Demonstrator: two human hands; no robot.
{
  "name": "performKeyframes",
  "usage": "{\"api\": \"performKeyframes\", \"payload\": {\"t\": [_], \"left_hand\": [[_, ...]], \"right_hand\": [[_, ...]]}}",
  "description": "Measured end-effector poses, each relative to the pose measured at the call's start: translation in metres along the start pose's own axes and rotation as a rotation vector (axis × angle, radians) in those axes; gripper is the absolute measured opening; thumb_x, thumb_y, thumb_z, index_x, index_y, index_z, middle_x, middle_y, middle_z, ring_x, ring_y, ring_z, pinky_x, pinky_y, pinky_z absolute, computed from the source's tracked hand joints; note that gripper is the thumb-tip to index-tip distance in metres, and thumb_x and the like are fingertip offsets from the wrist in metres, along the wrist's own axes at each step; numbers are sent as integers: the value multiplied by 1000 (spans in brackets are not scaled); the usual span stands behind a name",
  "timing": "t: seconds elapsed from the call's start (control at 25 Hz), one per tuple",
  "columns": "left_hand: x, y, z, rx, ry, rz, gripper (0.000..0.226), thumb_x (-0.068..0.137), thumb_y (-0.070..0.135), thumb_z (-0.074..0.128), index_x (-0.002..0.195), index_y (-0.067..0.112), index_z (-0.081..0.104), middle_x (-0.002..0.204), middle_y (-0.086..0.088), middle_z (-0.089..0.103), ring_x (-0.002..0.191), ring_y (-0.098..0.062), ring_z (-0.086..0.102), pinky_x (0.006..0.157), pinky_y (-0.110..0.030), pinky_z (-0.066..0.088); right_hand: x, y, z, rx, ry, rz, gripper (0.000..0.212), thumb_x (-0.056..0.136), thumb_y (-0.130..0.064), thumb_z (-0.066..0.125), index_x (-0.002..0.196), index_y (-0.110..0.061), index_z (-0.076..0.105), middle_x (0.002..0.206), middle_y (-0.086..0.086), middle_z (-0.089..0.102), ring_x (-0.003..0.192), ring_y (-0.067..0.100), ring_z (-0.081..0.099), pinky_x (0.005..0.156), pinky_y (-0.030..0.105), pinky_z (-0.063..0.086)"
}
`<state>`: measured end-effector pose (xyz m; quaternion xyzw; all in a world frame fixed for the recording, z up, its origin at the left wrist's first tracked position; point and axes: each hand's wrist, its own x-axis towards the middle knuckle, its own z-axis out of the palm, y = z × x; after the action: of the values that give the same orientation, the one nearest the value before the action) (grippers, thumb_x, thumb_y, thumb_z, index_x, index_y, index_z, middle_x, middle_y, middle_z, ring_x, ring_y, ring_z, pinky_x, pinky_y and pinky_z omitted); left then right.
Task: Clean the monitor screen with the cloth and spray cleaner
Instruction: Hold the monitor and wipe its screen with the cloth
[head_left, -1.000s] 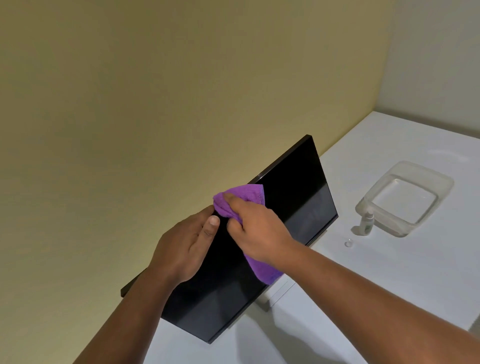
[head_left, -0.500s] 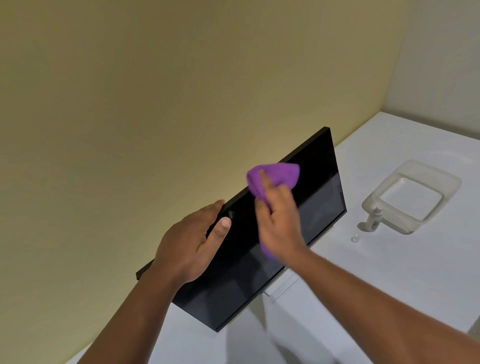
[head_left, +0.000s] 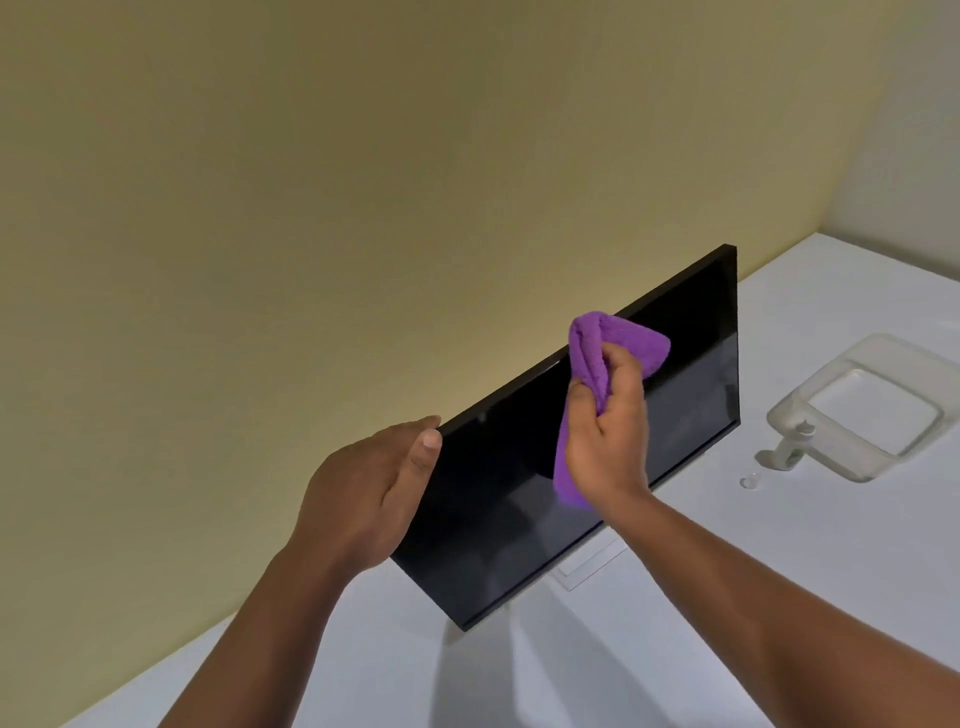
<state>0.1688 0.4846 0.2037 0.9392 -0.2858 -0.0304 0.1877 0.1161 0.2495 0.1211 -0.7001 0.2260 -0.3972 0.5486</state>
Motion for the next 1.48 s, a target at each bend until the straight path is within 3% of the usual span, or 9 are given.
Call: {"api": "performKeyframes", "payload": {"t": [0.28, 0.4, 0.56, 0.72, 0.88, 0.96, 1.16, 1.32, 1.48], "left_hand": [[-13, -15, 5, -563, 88, -94, 56, 107, 57, 21, 104, 37, 73, 101, 21, 73, 99, -2, 66, 87, -31, 50], [-20, -23, 10, -774, 115, -190, 55, 100, 58, 29, 119, 32, 74, 126, 20, 71, 124, 2, 59, 106, -23, 42], [-26, -24, 13, -911, 122, -198, 54, 97, 53, 33, 115, 27, 77, 128, 19, 69, 124, 7, 57, 94, -3, 38], [-23, -26, 18, -990, 138, -209, 51, 95, 49, 36, 114, 25, 77, 132, 16, 67, 126, 4, 57, 101, -19, 40], [-24, -31, 18, -958, 123, -113, 48, 104, 42, 30, 120, 28, 72, 126, 6, 72, 123, -13, 63, 103, -35, 47], [-26, -31, 23, -1003, 158, -148, 47, 104, 43, 31, 118, 26, 73, 119, 3, 75, 117, -17, 67, 101, -39, 50], [-34, -30, 33, -1135, 181, -293, 40, 96, 50, 38, 111, 40, 73, 116, 15, 74, 108, -3, 67, 94, -33, 48], [-35, -34, 31, -1372, 152, -306, 41, 108, 43, 37, 140, 30, 60, 139, 4, 67, 132, -15, 60, 112, -40, 44], [-40, -33, 31, -1464, 143, -344, 42, 110, 45, 34, 145, 34, 54, 140, 8, 66, 131, -9, 60, 110, -29, 48]], "right_hand": [[-114, -14, 56, -61, -492, -305, 41, 99, -25, 52, 138, -33, 43, 126, -7, 55, 111, 14, 54, 90, 37, 51], [-97, -16, 38, -33, -352, -145, 39, 96, -32, 48, 134, -41, 45, 119, -24, 55, 106, 5, 56, 83, 28, 51], [-17, -26, 12, -120, -28, 40, 50, 94, -30, 47, 144, -37, 48, 99, -21, 64, 80, 4, 61, 71, 26, 51], [-40, -48, 26, -156, -294, 32, 55, 88, -34, 44, 142, -41, 49, 67, -10, 61, 47, 5, 45, 52, 22, 43], [-104, -73, 62, -98, -659, -102, 57, 87, -37, 42, 143, -35, 50, 90, -14, 66, 75, 9, 61, 73, 38, 57], [-95, -70, 53, -109, -627, -92, 56, 90, -35, 47, 146, -32, 51, 110, -9, 71, 90, 14, 67, 82, 42, 57], [-58, -50, 25, -117, -296, -52, 50, 94, -29, 50, 144, -33, 52, 78, -13, 64, 56, 8, 54, 57, 26, 44], [-106, -57, 64, -75, -628, -134, 54, 99, -35, 49, 152, -35, 40, 116, -10, 65, 99, 6, 62, 84, 26, 52], [-132, -39, 80, -184, -617, -373, 53, 99, -28, 47, 152, -24, 40, 133, 1, 58, 115, 15, 57, 93, 24, 49]]}}
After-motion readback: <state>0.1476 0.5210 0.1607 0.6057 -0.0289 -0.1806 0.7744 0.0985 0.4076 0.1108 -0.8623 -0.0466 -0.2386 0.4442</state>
